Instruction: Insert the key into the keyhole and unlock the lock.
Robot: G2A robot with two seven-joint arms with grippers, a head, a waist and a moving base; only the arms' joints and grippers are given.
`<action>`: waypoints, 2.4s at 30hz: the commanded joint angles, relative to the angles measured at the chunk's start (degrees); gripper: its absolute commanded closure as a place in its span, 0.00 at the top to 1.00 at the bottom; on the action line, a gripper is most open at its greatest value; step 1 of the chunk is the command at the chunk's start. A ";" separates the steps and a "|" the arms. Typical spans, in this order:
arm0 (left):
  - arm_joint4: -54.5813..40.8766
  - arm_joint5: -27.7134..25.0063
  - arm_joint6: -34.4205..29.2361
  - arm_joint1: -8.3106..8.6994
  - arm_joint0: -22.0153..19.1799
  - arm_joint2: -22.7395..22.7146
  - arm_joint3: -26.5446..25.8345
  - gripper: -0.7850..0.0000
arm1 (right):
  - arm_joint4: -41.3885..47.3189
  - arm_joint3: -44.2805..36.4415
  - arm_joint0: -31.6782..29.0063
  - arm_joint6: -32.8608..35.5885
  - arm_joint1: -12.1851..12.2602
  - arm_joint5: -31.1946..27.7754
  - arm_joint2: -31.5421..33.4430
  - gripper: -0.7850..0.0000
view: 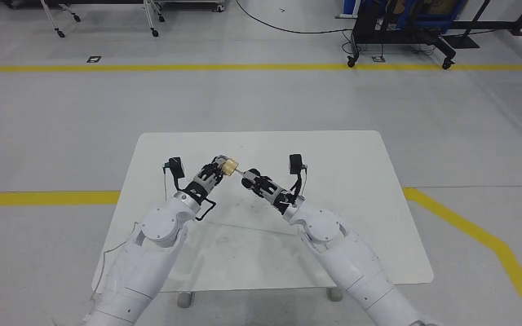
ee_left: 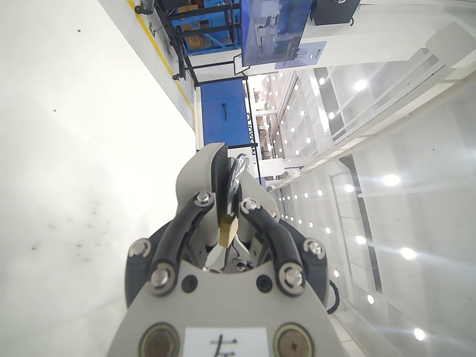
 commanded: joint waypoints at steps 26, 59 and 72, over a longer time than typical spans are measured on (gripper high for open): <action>-0.06 2.34 1.71 -1.05 0.90 -1.07 -0.68 0.00 | -3.37 0.47 0.31 -3.59 -1.12 -0.79 -1.57 0.00; 2.20 2.90 -0.03 -1.77 1.42 -2.26 -1.28 0.00 | -4.64 2.69 1.47 -5.49 -2.61 -1.93 -2.38 1.00; 2.87 0.50 -0.38 -1.90 1.98 -3.58 -1.74 0.00 | 4.47 1.08 -0.40 1.56 -2.44 -2.20 -0.07 0.48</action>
